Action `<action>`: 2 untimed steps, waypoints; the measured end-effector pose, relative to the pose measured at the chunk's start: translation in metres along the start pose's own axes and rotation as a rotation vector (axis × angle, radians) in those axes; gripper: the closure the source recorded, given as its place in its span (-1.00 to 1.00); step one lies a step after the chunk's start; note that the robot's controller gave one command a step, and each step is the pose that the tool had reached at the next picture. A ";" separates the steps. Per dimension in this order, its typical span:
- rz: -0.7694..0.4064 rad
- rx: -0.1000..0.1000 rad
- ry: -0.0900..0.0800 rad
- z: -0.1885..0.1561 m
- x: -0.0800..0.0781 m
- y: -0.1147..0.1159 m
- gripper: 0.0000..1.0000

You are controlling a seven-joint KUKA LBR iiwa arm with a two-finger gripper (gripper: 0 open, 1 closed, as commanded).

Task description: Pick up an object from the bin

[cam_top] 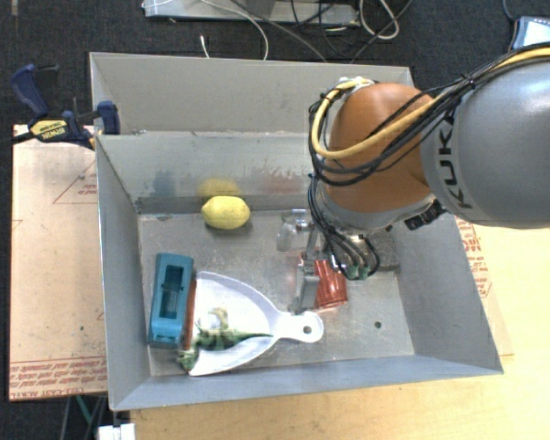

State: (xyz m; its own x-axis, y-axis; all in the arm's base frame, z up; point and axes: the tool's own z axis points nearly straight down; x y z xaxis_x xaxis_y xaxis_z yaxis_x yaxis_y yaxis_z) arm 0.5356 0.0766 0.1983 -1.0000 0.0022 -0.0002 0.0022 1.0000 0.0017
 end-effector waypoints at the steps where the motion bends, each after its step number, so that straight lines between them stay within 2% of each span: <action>1: 0.000 0.000 0.000 0.000 0.000 0.000 -1.00; 2: -0.195 -0.001 0.007 0.079 0.023 0.000 -1.00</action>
Offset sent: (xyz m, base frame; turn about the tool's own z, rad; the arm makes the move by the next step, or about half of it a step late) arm -0.0213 -0.0004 -0.0761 -0.1992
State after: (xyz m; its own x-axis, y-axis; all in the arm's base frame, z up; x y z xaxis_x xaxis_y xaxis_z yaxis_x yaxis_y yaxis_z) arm 0.5123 0.0768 0.1194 -0.9814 -0.1921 0.0059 -0.1921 0.9814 0.0028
